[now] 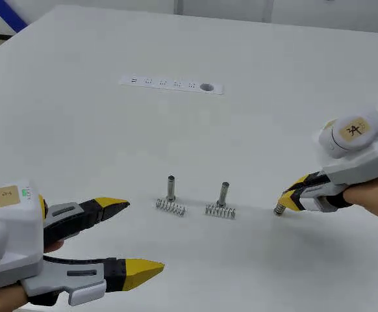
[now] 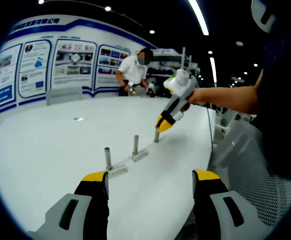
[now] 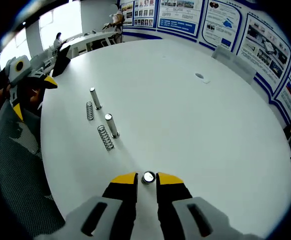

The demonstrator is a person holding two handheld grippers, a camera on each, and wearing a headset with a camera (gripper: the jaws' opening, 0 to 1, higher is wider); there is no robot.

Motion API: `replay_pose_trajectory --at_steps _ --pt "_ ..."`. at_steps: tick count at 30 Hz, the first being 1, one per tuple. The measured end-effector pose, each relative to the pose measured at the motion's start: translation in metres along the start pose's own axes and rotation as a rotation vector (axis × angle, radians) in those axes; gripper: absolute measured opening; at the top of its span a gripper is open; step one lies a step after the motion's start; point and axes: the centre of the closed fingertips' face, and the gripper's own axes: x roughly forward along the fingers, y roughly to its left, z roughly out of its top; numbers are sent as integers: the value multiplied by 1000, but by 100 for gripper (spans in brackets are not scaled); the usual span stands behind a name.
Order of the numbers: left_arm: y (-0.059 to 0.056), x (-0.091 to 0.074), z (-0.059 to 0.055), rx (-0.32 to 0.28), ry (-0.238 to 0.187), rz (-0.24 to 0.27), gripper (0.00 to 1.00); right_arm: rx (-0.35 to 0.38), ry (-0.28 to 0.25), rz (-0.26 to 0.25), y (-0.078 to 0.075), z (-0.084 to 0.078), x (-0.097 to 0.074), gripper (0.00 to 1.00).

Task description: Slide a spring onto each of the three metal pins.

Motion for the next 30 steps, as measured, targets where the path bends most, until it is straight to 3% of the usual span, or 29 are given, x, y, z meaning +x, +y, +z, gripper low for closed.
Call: replay_pose_trajectory --at_steps 14,24,30 --pt "-1 0 0 2 -2 -2 69 -89 -57 -7 12 28 -12 19" --pt "-1 0 2 7 -1 0 69 -174 -47 76 46 38 8 19" --pt "-2 0 2 7 -1 -1 69 -224 -33 115 59 39 22 19"
